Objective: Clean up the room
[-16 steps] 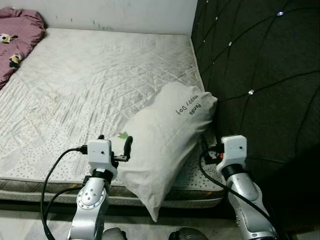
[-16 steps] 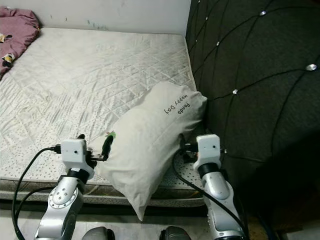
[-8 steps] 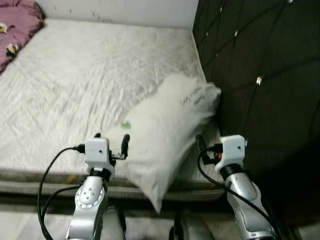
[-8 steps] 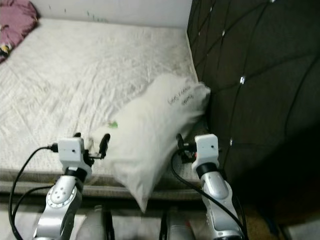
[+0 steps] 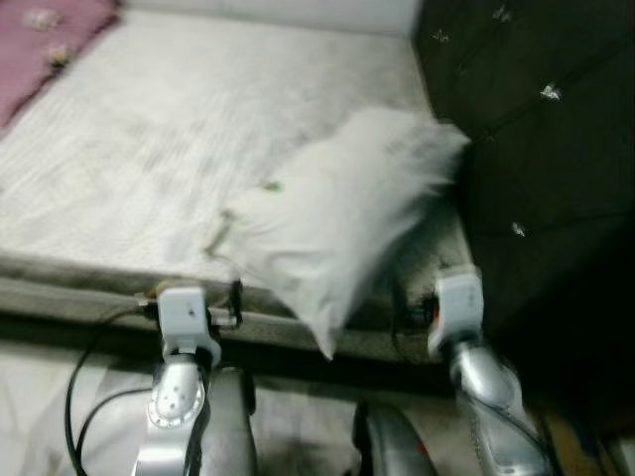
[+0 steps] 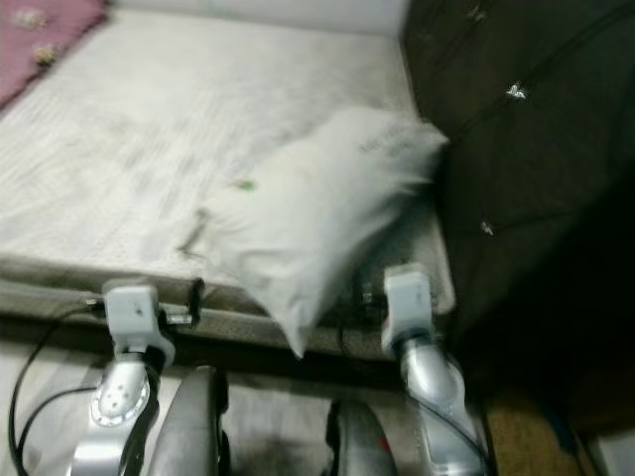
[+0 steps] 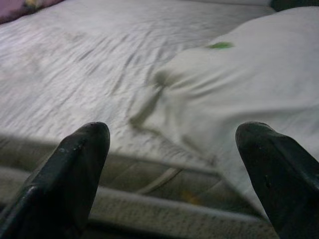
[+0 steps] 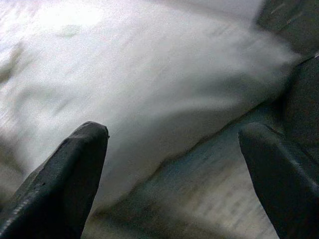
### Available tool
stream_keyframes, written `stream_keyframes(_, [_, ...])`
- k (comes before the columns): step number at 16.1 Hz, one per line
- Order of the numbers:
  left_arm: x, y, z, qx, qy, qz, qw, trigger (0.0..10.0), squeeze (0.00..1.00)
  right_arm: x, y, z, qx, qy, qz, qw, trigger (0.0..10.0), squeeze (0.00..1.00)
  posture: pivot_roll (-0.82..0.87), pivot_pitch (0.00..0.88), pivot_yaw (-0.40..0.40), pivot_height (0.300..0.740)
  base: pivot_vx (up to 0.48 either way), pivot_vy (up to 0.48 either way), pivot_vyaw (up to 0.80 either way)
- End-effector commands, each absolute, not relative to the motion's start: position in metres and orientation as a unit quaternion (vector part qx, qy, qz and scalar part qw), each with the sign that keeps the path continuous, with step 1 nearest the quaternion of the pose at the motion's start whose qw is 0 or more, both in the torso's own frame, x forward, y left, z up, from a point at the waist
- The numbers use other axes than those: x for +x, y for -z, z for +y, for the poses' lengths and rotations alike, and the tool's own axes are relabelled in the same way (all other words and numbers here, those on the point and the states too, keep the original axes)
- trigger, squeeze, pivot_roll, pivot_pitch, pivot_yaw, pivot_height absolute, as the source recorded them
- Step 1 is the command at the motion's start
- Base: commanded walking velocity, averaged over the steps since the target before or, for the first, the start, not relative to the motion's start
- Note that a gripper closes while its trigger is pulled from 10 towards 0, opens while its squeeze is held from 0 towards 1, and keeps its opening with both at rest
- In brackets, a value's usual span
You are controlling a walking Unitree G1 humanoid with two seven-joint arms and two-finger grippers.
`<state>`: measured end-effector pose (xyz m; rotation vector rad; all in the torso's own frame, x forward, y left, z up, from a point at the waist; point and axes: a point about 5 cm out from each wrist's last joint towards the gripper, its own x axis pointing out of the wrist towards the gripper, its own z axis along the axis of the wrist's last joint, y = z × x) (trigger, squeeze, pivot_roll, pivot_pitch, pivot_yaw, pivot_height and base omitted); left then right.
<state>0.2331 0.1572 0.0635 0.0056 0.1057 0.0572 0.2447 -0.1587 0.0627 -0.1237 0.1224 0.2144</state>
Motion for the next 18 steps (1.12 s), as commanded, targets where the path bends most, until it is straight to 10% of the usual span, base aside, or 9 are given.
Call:
stream_keyframes(1, [0.238,-0.074,0.16,0.011,-0.034,0.03,0.999,10.0,0.0,0.247,-0.068,-0.157,-0.061,-0.114,0.053,0.99,10.0,0.0,0.0,0.117,-0.066,0.626,0.0,0.0,0.0])
stream_keyframes(18, [0.234,-0.078,0.161,-0.005,-0.022,0.03,0.999,10.0,0.0,0.244,-0.071,-0.146,-0.05,-0.181,0.049,0.981,10.0,0.0,0.0,0.151,-0.075,0.586,0.069,0.0,0.0])
